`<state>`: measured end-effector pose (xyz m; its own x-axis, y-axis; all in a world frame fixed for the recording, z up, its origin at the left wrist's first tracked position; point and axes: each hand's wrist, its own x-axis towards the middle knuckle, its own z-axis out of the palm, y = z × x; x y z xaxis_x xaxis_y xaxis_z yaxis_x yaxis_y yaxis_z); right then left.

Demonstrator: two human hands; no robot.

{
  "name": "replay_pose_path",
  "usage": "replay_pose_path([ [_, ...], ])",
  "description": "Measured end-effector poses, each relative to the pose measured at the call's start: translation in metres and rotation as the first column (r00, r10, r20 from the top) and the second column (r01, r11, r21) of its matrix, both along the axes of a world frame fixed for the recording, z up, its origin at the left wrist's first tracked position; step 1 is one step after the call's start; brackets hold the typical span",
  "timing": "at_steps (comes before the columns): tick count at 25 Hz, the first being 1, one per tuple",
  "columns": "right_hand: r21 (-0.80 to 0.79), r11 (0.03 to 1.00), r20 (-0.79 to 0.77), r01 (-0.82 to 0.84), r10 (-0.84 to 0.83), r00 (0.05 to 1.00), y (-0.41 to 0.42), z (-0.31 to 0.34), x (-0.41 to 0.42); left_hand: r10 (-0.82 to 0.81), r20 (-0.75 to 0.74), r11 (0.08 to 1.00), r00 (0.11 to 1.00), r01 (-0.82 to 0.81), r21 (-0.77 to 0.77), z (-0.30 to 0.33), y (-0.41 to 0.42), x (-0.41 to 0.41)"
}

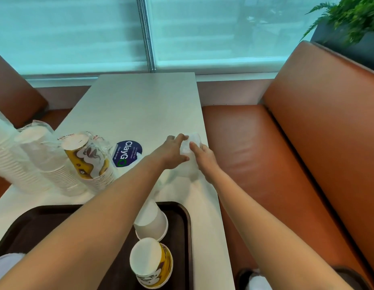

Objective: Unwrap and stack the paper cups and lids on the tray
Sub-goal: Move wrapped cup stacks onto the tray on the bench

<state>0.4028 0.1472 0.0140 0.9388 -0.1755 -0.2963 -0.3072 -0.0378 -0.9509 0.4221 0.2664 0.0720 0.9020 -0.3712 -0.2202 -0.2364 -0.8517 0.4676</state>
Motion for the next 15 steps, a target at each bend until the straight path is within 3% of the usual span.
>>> replay_pose_path([
  [6,0.007,0.997,0.053,0.076,-0.076,0.996,-0.013,0.013,0.002,0.057,-0.052,0.997,0.997,-0.054,0.058,0.014,0.003,0.009],
  [8,-0.01,0.986,0.111,0.163,-0.161,0.981,-0.028,0.019,-0.012,0.075,0.028,0.993,0.997,-0.077,0.094,0.03,0.005,0.002],
  [10,-0.033,0.968,0.155,0.25,-0.242,0.958,-0.047,0.024,-0.035,0.065,0.204,0.988,0.977,-0.092,0.125,0.048,0.0,-0.013],
  [12,-0.074,0.943,0.173,0.324,-0.308,0.935,-0.073,0.025,-0.063,0.061,0.342,0.996,0.938,-0.08,0.04,0.07,-0.013,-0.036],
  [15,-0.176,0.901,0.129,0.397,-0.379,0.916,-0.114,0.021,-0.121,-0.019,0.353,0.991,0.935,0.065,-0.119,0.093,-0.054,-0.085],
])
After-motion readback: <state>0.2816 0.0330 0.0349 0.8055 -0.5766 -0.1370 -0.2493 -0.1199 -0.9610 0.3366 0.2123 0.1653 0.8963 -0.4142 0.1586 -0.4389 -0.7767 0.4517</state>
